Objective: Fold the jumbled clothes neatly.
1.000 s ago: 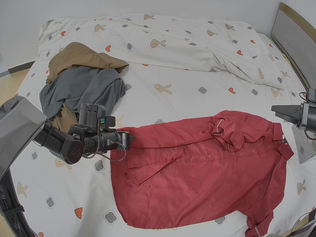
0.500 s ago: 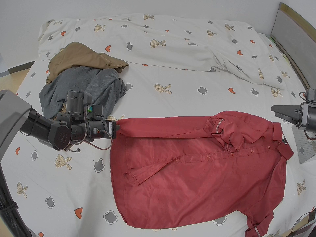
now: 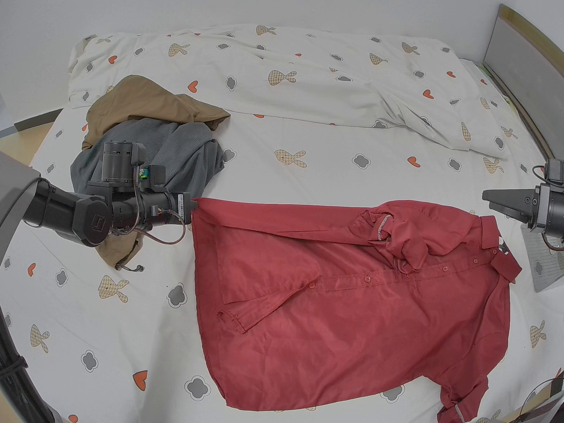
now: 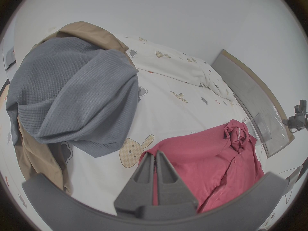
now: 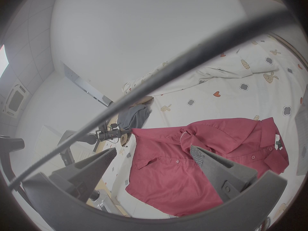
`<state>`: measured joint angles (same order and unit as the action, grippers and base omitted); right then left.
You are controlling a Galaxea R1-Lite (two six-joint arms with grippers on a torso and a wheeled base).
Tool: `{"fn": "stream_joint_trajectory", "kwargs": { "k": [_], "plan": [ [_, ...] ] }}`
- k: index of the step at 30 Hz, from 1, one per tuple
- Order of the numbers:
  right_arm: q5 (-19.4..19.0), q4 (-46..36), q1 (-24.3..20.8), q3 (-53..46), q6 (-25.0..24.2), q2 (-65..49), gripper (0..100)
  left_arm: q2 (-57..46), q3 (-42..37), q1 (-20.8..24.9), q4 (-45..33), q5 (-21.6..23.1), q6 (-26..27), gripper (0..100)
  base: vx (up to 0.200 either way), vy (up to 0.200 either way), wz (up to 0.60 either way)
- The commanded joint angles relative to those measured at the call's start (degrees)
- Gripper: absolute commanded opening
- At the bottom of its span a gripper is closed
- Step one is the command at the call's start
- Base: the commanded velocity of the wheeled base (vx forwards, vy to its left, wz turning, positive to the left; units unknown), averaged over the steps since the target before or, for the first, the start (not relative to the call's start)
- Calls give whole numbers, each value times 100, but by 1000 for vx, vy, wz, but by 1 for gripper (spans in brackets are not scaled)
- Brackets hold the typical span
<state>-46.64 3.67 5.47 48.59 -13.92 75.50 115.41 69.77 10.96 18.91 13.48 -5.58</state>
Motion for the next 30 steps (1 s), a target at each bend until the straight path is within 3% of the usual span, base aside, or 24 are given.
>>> {"fn": "stream_joint_trajectory", "kwargs": {
  "k": [1, 8, 12, 15, 16, 22, 25, 30],
  "plan": [
    [-3, 2, 6, 1, 3, 9, 100, -36, 90, -138, -19, -4, 5, 0, 0, 0, 0],
    [-3, 2, -29, -8, 3, 18, 100, -45, 11, 20, -282, -47, 13, 0, 0, 0, 0],
    [-3, 2, -38, -8, 3, 9, 100, -89, 11, 275, -739, -417, 93, 0, 0, 0, 0],
    [-3, 2, -38, -16, 3, 18, 100, 8, -7, 363, -810, -795, 550, 0, 0, 0, 0],
    [-3, 2, -38, -16, 3, 9, 100, 34, -7, 372, -818, -891, 611, 100, 0, 0, 0],
    [-3, 2, -38, -16, 3, 9, 100, -54, -200, 574, -783, -1744, 963, 100, 0, 0, 0],
    [-3, 2, -38, -16, 3, 18, 100, -388, -736, 820, -555, -2254, 1569, 100, 0, 0, 0],
    [-3, 2, -46, -16, 3, 18, 100, -572, -1598, 1180, 509, -2526, 2536, 100, 0, 0, 0]
  ]
}}
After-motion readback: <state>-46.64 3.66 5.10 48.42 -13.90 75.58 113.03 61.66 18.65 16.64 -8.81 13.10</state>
